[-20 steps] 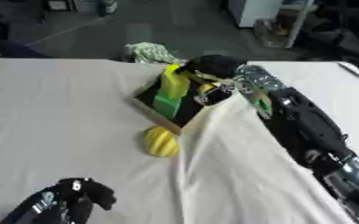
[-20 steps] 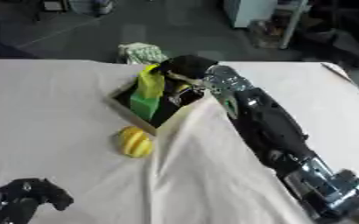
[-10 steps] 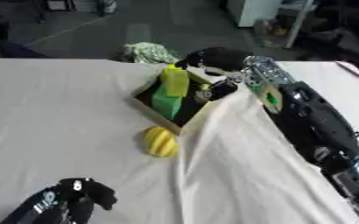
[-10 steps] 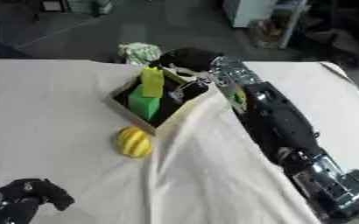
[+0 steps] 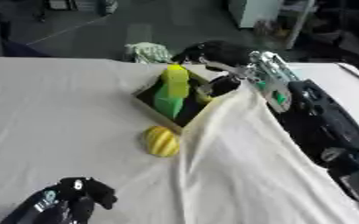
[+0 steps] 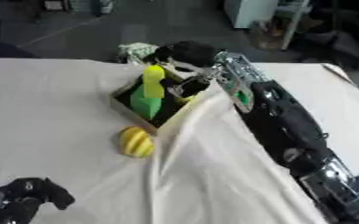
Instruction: Pick up objects on the table and place them in the box.
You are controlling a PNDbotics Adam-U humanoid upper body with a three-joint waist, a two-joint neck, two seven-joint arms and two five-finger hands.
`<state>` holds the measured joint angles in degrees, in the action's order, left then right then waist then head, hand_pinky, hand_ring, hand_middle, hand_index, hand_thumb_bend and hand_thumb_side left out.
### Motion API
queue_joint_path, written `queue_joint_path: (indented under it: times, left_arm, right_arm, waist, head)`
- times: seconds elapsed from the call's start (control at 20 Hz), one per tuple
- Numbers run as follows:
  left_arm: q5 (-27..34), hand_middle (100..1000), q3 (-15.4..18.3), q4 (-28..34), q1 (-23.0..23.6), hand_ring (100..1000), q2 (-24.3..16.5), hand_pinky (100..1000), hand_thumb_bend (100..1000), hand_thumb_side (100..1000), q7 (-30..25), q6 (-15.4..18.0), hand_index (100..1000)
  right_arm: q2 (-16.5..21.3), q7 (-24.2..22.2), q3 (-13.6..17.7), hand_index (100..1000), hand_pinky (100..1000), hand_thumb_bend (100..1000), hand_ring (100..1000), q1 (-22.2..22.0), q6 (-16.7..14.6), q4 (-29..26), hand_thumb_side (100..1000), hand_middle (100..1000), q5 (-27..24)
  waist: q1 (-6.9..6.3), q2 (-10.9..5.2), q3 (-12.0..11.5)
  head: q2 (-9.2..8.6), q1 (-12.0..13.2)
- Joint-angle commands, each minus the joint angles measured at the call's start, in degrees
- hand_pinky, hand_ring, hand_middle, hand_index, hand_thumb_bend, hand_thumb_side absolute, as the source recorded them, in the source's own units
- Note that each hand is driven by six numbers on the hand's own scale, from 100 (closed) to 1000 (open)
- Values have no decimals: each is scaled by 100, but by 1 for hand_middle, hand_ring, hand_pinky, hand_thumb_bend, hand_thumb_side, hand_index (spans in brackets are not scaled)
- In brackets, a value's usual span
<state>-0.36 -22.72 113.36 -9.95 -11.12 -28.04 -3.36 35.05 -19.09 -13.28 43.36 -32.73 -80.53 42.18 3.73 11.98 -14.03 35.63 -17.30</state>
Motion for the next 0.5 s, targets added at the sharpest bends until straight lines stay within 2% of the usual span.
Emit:
queue_joint_path:
  times: [0.05, 0.25, 0.5]
  left_arm:
    - [-15, 538, 39, 123, -30, 693, -60, 719, 100, 709, 20, 15, 731]
    - [-4, 538, 46, 123, -42, 693, -62, 719, 100, 707, 28, 26, 731]
    - [-7, 538, 41, 123, -40, 693, -60, 719, 100, 707, 23, 31, 731]
  right_arm:
    - [369, -498, -79, 945, 800, 100, 793, -100, 67, -978, 182, 774, -599]
    - [415, -1148, -275, 951, 801, 100, 797, -332, 171, -1623, 204, 791, -906]
    - [201, -1539, -464, 951, 795, 100, 794, -401, 167, -1657, 205, 796, -843]
  waist:
    - [-18, -95, 16]
    - [-26, -95, 12]
    - [-42, -91, 9]
  head:
    - [-88, 32]
    - [-101, 38]
    - [-100, 22]
